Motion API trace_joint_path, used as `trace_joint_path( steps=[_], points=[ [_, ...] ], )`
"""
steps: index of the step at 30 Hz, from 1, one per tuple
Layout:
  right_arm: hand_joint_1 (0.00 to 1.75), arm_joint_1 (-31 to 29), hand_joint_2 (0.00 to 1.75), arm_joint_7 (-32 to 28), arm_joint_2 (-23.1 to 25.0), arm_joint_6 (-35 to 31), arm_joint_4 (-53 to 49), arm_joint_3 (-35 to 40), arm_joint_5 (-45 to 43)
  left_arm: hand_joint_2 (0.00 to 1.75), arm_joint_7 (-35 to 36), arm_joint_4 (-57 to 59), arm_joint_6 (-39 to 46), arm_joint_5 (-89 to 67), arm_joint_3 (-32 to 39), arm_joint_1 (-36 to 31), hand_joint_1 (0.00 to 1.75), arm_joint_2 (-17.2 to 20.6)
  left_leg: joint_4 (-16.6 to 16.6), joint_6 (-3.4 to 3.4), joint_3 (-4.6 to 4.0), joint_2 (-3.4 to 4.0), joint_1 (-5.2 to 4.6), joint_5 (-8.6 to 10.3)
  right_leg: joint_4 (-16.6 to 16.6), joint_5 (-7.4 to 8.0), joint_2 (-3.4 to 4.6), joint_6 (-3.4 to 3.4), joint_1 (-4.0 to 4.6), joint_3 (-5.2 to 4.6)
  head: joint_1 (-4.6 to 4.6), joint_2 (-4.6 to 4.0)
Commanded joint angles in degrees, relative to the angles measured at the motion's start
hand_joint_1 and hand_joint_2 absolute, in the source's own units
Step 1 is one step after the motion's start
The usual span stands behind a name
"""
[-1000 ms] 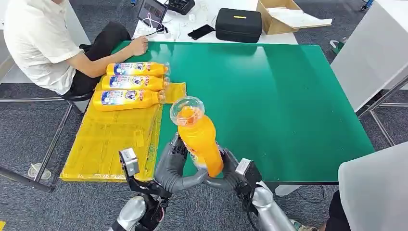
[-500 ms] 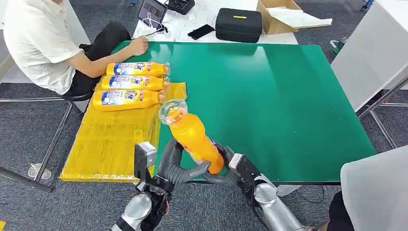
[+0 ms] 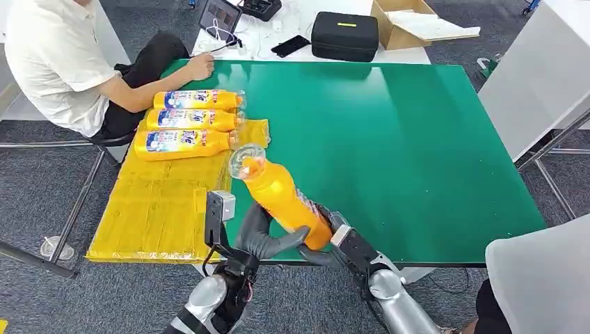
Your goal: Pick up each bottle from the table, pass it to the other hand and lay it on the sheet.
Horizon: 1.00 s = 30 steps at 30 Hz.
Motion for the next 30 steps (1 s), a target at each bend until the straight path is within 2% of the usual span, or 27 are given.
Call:
trace_joint_path(
  steps=[1,4,6,7,8,11,14,15,17,18,19,21,22,26,30],
  points=[
    [1.75,-3.4,1.75,-1.6,0.3,2.0,4.2,2.2,-1.5,1.75,1.3,1.9,-5.9,7.4,0.6,-2.9,1.75,0.9,0.0,0.03,0.24,0.12,-0.01,-0.07,0.0,-0.04,0.04,-0.09,0.02,0.21,0.00,0.00],
    [1.75,-5.0,1.75,-6.0,1.2,4.2,7.2,2.7,-2.6,1.75,2.0,-2.2,-15.6,16.7,-0.2,-2.3,1.75,2.4,0.0,0.03,0.28,0.22,-0.01,-0.09,0.0,-0.03,0.13,-0.11,0.02,0.22,-0.02,0.00],
    [1.75,-5.2,1.75,-6.4,2.1,2.0,9.2,2.3,-1.9,1.75,0.9,-4.1,-15.4,16.3,-0.6,-2.3,1.75,2.7,0.0,0.01,0.12,0.18,0.01,-0.04,0.0,0.01,0.11,-0.07,0.03,0.09,0.00,0.00],
    [1.75,-5.4,1.75,-6.8,2.3,2.1,10.1,2.6,-1.5,1.75,0.8,-5.1,-15.4,16.5,-0.9,-2.2,1.75,2.9,0.0,0.04,0.47,0.35,-0.01,-0.18,0.0,-0.09,0.21,-0.17,0.04,0.39,-0.02,0.00],
    [1.75,-5.3,1.75,-7.4,2.2,3.3,10.3,3.1,-1.5,1.75,0.2,-5.8,-16.4,16.8,-1.1,-2.2,1.75,3.0,0.0,0.02,0.22,0.19,-0.01,-0.08,0.0,-0.04,0.12,-0.10,0.02,0.17,0.00,0.00],
    [1.75,-5.2,1.75,-7.5,2.3,3.0,10.0,3.2,-1.2,1.75,-1.3,-7.3,-16.8,16.7,-1.0,-2.0,1.75,3.1,0.0,0.02,0.24,0.10,0.01,-0.06,0.0,-0.05,0.00,-0.09,0.04,0.20,-0.02,0.00],
    [1.75,-5.2,1.75,-6.4,2.6,3.3,10.0,3.9,-0.8,1.75,-2.1,-8.8,-15.3,14.6,-1.7,-1.8,1.75,3.3,0.0,0.05,0.38,0.17,0.00,-0.14,0.0,-0.12,0.03,-0.13,0.05,0.34,0.00,0.00],
    [1.75,-5.1,1.75,-6.3,2.7,3.5,10.0,4.0,-0.9,1.75,-2.4,-8.9,-14.7,13.7,-1.8,-1.7,1.75,3.4,0.0,0.02,0.17,0.11,0.03,-0.05,0.0,-0.05,0.00,-0.07,0.05,0.15,-0.02,0.00],
    [1.75,-4.3,1.75,-6.2,3.0,3.2,9.6,4.2,-0.8,1.75,-3.4,-8.9,-12.8,11.9,-2.0,-1.3,1.75,3.5,0.0,0.05,0.43,0.14,0.01,-0.16,0.0,-0.16,-0.04,-0.13,0.06,0.41,-0.02,0.00],
    [1.75,-4.1,1.75,-6.2,3.0,3.1,9.5,4.3,-0.8,1.75,-3.4,-8.8,-12.8,11.9,-2.0,-1.3,1.75,3.6,0.0,0.01,0.14,0.05,0.03,-0.02,0.0,-0.04,-0.07,-0.07,0.04,0.14,-0.02,0.02],
    [0.47,-3.8,1.75,-5.8,3.1,2.8,9.4,4.0,-1.0,1.75,-4.4,-8.7,-11.0,10.4,-1.9,-1.2,1.75,3.6,0.0,0.02,0.31,0.05,0.03,-0.09,0.0,-0.11,-0.09,-0.10,0.06,0.31,-0.02,0.00],
    [0.47,-3.8,1.75,-5.8,3.1,2.8,9.4,4.0,-1.0,1.75,-4.4,-8.7,-11.0,10.4,-1.9,-1.2,1.75,3.6,0.0,0.01,0.18,0.03,0.03,-0.03,0.0,-0.06,-0.09,-0.08,0.05,0.18,-0.02,0.00],
    [0.00,-3.6,1.75,-5.5,3.2,2.5,9.4,3.7,-1.1,1.75,-4.7,-8.5,-9.4,9.2,-1.6,-1.3,1.75,3.6,0.0,0.02,0.31,0.06,0.03,-0.08,0.0,-0.11,-0.09,-0.12,0.06,0.30,-0.04,0.00],
    [0.00,-2.0,1.75,-4.3,4.0,-1.1,8.0,2.0,-1.1,1.75,-5.2,-8.8,-0.7,1.7,-1.2,-1.0,1.75,4.2,-0.1,0.01,0.25,0.07,0.00,-0.05,0.0,-0.07,-0.05,-0.09,0.02,0.22,-0.02,0.00],
    [0.00,-1.0,1.75,-3.5,4.5,-4.7,6.5,1.1,-0.2,1.75,-5.9,-10.7,0.4,0.6,0.6,0.7,1.75,5.2,-0.1,0.01,0.17,0.11,0.00,-0.03,0.0,-0.03,0.00,-0.08,0.02,0.13,-0.04,0.00]
  ],
)
